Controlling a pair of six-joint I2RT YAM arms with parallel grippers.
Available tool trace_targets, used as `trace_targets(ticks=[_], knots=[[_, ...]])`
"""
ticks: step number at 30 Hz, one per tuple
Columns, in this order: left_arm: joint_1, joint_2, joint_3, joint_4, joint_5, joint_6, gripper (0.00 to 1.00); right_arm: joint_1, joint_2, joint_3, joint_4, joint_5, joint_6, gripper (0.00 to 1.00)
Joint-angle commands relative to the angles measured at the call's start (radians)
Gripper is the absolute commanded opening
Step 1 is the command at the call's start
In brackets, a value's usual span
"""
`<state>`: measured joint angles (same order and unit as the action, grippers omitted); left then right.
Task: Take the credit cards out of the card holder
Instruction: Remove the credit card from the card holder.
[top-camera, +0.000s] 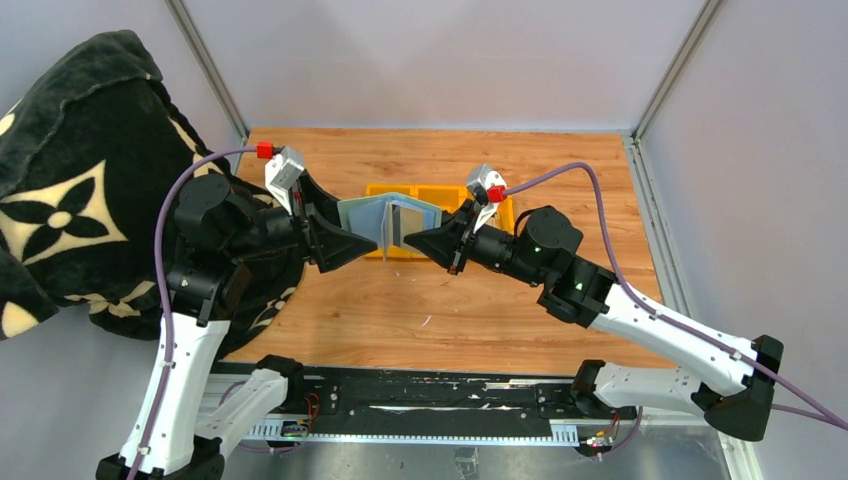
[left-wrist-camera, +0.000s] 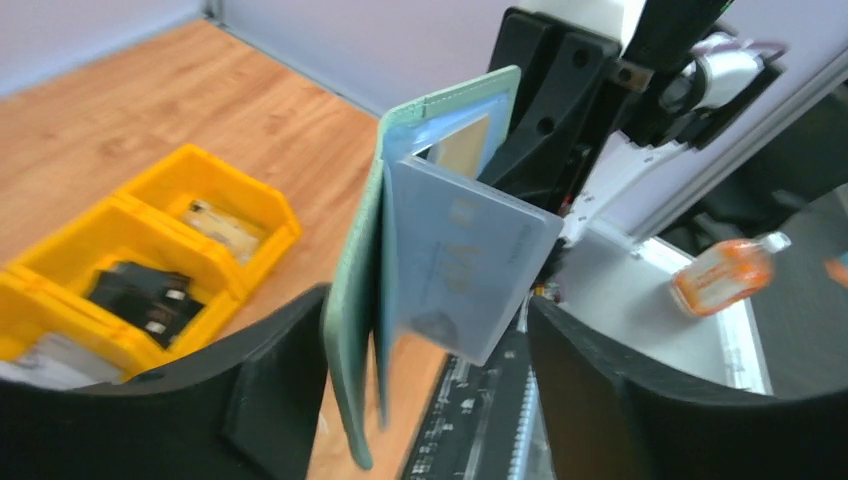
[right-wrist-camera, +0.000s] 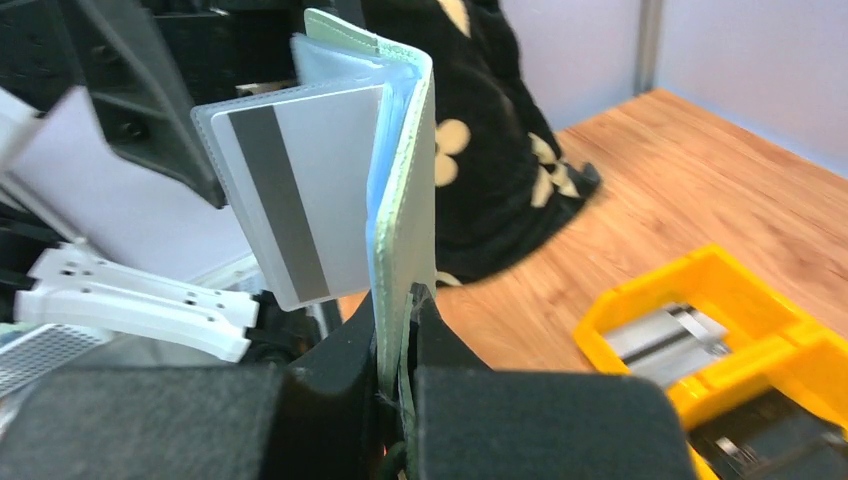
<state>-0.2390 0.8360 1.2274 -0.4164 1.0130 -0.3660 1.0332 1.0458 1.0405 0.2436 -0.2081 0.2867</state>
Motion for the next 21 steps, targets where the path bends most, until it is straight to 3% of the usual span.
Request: trace_targets(ticks=[1,4,14,18,21], knots=[[-0.002,-0.014,-0.008,-0.024,-0.042,0.058,0.82,0.016,-0.024,0.064,-0.184,0.133,-0.105,0.00],[-0.002,-0.045,-0.041,0.040,-0.052,0.015,0.99,0.031,-0.016,0.097,-0.236,0.202,-0.117,0.00],[-0.002,-0.079,-0.156,0.150,-0.036,-0.092,0.99,0.120,0.057,0.200,-0.281,0.273,-0.130,0.00],[-0.002,-0.082,-0.168,0.155,-0.049,-0.092,0.93,0.150,0.114,0.252,-0.306,0.312,-0.138,0.00],[-0.002,-0.082,-0.155,0.092,-0.084,-0.025,0.75,0.151,0.094,0.234,-0.278,0.311,-0.127,0.00]])
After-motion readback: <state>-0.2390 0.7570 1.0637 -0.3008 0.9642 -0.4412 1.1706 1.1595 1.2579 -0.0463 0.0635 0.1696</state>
